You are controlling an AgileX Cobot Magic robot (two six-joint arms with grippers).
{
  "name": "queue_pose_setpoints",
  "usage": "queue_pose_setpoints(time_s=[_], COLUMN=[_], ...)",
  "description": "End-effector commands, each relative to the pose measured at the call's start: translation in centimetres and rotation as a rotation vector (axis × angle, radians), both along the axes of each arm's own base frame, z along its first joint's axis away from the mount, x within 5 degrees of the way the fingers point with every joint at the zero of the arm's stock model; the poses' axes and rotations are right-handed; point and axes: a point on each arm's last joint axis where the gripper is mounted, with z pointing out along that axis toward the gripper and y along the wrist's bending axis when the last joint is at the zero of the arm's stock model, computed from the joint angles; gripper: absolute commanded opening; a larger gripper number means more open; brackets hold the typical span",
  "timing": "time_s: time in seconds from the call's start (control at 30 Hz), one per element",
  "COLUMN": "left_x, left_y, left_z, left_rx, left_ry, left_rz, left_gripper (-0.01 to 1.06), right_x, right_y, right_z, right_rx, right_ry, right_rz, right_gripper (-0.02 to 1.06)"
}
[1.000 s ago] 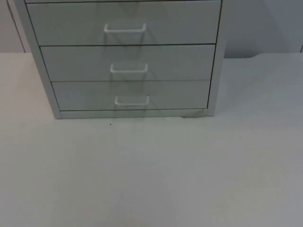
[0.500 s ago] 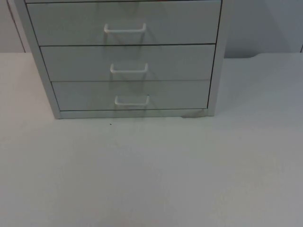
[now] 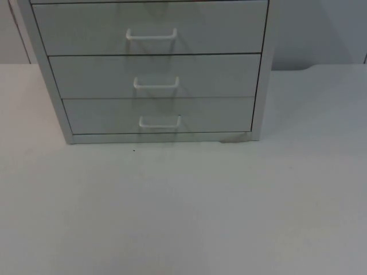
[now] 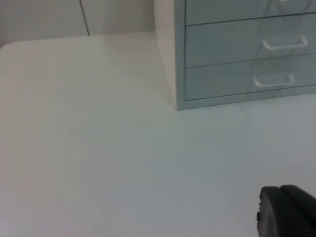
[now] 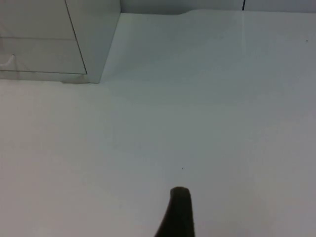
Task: Open the drawer with the left hand, place the block into the drawer with the right hand, then close the drawer with the left hand.
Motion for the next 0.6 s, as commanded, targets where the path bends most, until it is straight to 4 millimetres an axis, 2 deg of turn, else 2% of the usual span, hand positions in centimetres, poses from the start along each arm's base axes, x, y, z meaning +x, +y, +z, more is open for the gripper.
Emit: queue_pose_setpoints(time_s=[0.0,0.1,0.57], left_x=[-0.01,0.21,0.20], left_y=[0.42,0.77,0.95], left_z=[-0.23,-0.85,-0.81], left_rx=[0.039,0.035,-0.017], left_ry=[0.009,0.037,0.040], left_rz=[0.037,0.081,0.132], left_gripper=[0.00,0.00,0.00], right_x=[0.04,0.04,0.04], right_y=[0.01,0.01,0.01], right_z=[0.03,0.03,0.03], right_rx=[0.000,0.000,-0.005], right_ry=[-0.016,-0.016,-0.016], right_rz=[-0.002,-0.002,0.001], right_gripper=[0.67,0.67,0.67])
